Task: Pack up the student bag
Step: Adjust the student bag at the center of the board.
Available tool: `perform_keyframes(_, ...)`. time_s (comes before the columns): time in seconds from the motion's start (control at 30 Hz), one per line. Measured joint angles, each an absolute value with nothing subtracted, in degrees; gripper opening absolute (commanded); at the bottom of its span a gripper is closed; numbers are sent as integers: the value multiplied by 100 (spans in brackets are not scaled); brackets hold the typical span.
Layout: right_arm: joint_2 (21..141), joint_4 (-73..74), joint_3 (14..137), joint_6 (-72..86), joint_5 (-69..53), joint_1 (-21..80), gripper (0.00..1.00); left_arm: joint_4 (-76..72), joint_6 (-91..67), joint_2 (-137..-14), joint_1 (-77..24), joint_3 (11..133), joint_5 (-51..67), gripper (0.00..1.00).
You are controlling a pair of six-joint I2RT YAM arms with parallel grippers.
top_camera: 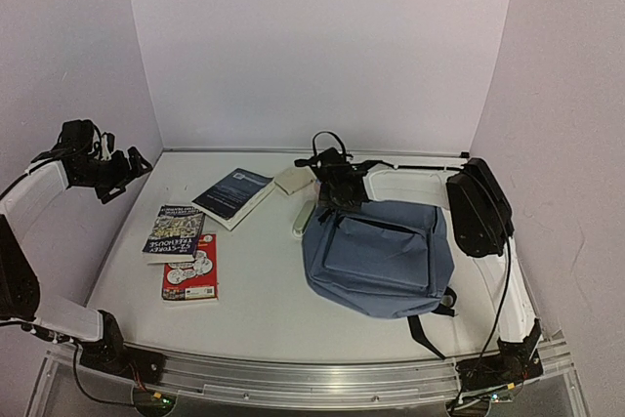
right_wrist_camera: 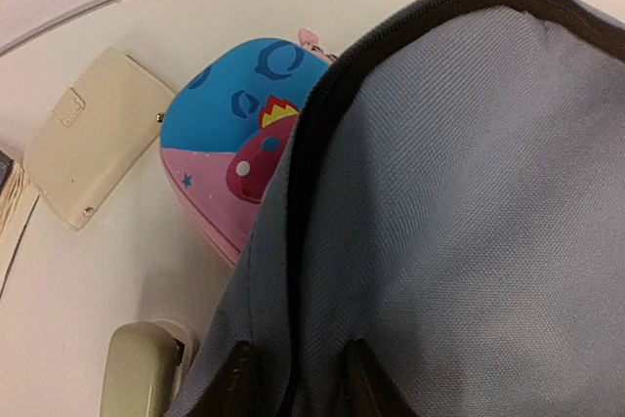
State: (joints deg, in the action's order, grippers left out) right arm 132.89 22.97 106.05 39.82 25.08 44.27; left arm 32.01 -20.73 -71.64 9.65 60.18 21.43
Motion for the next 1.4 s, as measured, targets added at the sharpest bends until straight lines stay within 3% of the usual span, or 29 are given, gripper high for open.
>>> perform_keyframes(0.03,13294,2334,10618,3975,2534,4427,0,3201,-2075,-7164,965,6018,2143,100)
perform_keyframes(0.3,13047,2294,10471,3368,2574,4427,0,3205,-2073,-7164,965,6018,2143,100)
perform_keyframes(0.67,10422,1865,8730,1079,1546,4561,0,3194,-2069,-7164,965,6018,2322,100)
perform_keyframes(0.83,9919,1735,8437,502,1061,5142,0,3187,-2029,-7164,965,6018,2458,100)
perform_keyframes(1.03,10332,1636,8252,235,604,6230,0,3105,-1951,-7164,965,6016,2554,100)
perform_keyframes(1.07,10465,1632,8226,208,553,6402,9,3082,-1945,-7164,965,6016,2572,100)
perform_keyframes(1.13,10687,1634,8162,209,476,6697,45,3028,-1941,-7163,965,6005,2617,100)
perform_keyframes(1.23,10772,1669,8066,283,440,6932,76,2946,-1932,-7147,965,5947,2692,100)
perform_keyframes(1.3,10715,1613,8062,494,608,6956,88,2928,-1929,-7123,965,5910,2722,100)
perform_keyframes(1.4,10449,1625,8058,1018,1124,6886,92,2886,-1927,-7094,965,5876,2757,100)
